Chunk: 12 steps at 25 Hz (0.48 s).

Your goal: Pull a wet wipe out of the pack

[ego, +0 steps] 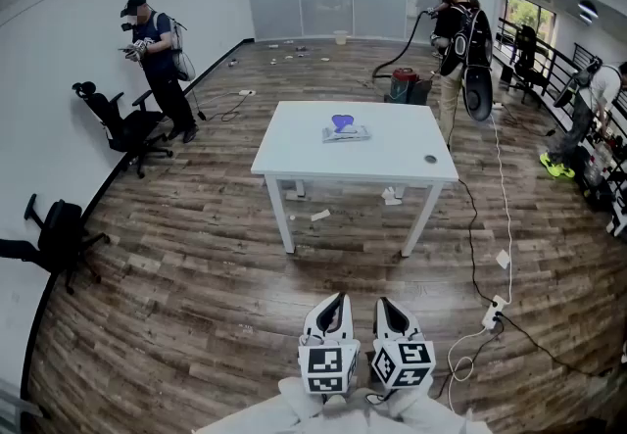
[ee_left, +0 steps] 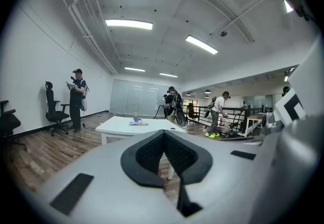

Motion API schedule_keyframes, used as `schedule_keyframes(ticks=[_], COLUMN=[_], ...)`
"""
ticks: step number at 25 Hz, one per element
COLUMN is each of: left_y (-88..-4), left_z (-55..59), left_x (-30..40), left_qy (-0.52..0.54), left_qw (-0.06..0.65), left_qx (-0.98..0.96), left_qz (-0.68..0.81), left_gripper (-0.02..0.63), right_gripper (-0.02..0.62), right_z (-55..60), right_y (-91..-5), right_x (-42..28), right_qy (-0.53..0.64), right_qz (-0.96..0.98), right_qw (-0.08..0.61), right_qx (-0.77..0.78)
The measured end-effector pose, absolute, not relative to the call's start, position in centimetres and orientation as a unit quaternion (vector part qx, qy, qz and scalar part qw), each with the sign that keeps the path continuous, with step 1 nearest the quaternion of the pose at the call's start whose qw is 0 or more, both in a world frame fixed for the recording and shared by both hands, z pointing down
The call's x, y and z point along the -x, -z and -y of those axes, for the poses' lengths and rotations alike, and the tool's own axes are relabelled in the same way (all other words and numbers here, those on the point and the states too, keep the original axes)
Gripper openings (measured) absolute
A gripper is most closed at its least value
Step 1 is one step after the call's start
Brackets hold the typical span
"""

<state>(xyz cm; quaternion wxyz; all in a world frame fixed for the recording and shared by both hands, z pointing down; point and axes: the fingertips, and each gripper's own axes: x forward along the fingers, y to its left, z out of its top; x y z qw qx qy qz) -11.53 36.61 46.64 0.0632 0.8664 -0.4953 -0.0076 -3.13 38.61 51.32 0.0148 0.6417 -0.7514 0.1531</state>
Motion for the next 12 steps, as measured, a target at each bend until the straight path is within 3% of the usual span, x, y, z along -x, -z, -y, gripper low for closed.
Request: schedule_keyframes(ticks=[12], left_y=[-46.7], left_z=[-34.1], left_x=[12.6], left_qy=[0.006], left_qw=[0.065], left_qx=[-0.865], left_qz=[0.498], left_gripper=[0.000], right_gripper=[0.009], right_z=[-36.0], right_y=[-51.4], right_x=[4.2], right_qy=[-0.155], right_qz=[0.750], right_qw=[0.018], right_qx=[-0.643])
